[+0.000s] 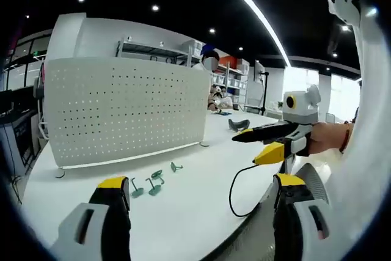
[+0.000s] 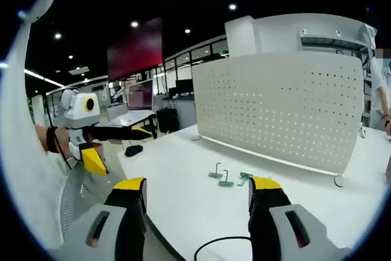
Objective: Insert the hook assembly into the mounting plate slot until the hook locks in place.
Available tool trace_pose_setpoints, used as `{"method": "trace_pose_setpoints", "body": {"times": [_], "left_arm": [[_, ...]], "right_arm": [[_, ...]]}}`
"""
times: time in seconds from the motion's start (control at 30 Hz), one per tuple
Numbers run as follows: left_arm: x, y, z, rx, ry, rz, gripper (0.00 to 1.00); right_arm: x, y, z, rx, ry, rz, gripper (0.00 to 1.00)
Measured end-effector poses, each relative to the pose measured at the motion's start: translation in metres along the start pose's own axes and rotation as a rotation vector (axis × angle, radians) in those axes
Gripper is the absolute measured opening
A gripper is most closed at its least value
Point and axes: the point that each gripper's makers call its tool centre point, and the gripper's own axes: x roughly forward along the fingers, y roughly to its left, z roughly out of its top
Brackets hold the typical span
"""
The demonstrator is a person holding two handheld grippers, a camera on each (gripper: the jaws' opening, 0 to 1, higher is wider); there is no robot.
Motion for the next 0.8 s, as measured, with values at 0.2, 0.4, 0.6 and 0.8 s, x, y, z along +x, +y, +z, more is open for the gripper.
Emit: {"method": "trace_pose_setpoints", "body": {"times": [0.2, 0.4, 0.6, 0.8], "left_arm": [[0.003, -0.001, 0.001, 0.006, -0.001, -0.012, 1.00], [0.001, 0.002, -0.001, 0.005, 0.001, -0.006, 1.00], [-0.003, 0.005, -0.002, 0.000, -0.001, 0.009, 0.99], [-0.002, 0.010, -0.004, 0.000, 0.001, 0.015, 0.98]], "right_arm": [[-0.001, 0.000, -0.002, 0.006, 0.008, -0.008, 0.68], [0.001, 0.002, -0.001, 0.006, 0.003, -0.010, 0.68], [0.003, 0.005, 0.000, 0.001, 0.009, -0.005, 0.68], [0.006, 0.007, 0.001, -0.009, 0.019, -0.006, 0.68]]}}
